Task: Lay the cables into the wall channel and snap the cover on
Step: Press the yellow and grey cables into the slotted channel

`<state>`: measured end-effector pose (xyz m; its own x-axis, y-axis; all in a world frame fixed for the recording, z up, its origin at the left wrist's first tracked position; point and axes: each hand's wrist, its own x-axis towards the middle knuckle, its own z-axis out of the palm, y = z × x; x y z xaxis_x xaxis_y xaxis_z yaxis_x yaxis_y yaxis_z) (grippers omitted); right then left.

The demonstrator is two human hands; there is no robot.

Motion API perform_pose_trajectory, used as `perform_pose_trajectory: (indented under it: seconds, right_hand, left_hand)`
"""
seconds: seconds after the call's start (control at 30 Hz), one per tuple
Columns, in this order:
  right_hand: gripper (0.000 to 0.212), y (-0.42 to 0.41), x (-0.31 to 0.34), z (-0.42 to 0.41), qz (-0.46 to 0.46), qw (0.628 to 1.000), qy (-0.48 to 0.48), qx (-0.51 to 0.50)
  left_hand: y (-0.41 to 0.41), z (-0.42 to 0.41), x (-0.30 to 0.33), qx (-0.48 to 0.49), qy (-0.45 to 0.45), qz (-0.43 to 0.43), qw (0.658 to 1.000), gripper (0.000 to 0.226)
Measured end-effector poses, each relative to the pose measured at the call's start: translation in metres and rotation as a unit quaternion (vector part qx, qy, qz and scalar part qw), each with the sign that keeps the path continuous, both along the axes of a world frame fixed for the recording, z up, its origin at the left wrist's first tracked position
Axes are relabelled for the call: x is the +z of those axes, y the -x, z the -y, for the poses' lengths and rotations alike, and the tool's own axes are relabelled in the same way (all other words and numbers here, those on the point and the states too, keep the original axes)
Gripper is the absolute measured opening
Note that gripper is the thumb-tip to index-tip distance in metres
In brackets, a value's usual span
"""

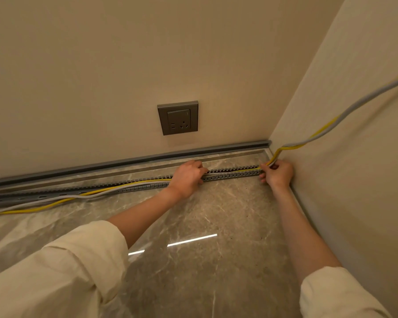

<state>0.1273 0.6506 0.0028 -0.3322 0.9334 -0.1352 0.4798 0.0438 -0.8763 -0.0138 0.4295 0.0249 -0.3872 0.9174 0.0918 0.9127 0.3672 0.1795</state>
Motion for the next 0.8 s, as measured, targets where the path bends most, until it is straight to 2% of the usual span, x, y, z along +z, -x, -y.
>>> perform_pose_trajectory:
  seconds: [0.13,0.33,0.43,0.57,0.63,0.73,0.8]
  right_hand:
    - [0.024,-0.009,0.003,0.012,0.108,0.988,-0.111,-0.023]
    - [0.033,-0.004,-0.001,0.025,0.119,0.988,-0.035,-0.097]
    - [0.038,-0.005,-0.001,0.024,0.126,0.987,-0.006,-0.095]
    - [0.046,-0.01,0.0,0.027,0.111,0.992,-0.039,-0.04]
    - [0.045,-0.014,0.001,0.035,0.12,0.988,-0.095,0.014]
    - [0.027,-0.014,0.004,0.055,0.135,0.96,-0.225,0.097]
    - [0.011,-0.008,0.008,0.071,0.131,0.945,-0.257,0.153]
  left_hand:
    - [-0.001,0.001,-0.002,0.0,-0.015,0.005,1.0,0.033]
    - [-0.008,0.004,-0.008,0.013,-0.012,-0.009,1.0,0.034]
    - [-0.007,0.004,-0.007,0.023,-0.016,0.0,1.0,0.035]
    - [-0.005,0.002,-0.008,0.034,-0.036,0.031,0.998,0.034]
    - [-0.004,0.002,-0.01,0.036,-0.043,0.045,0.997,0.035]
    - [-0.003,0.003,-0.011,0.035,-0.049,0.064,0.996,0.037]
    - [-0.004,0.005,-0.011,0.045,-0.06,0.087,0.993,0.038]
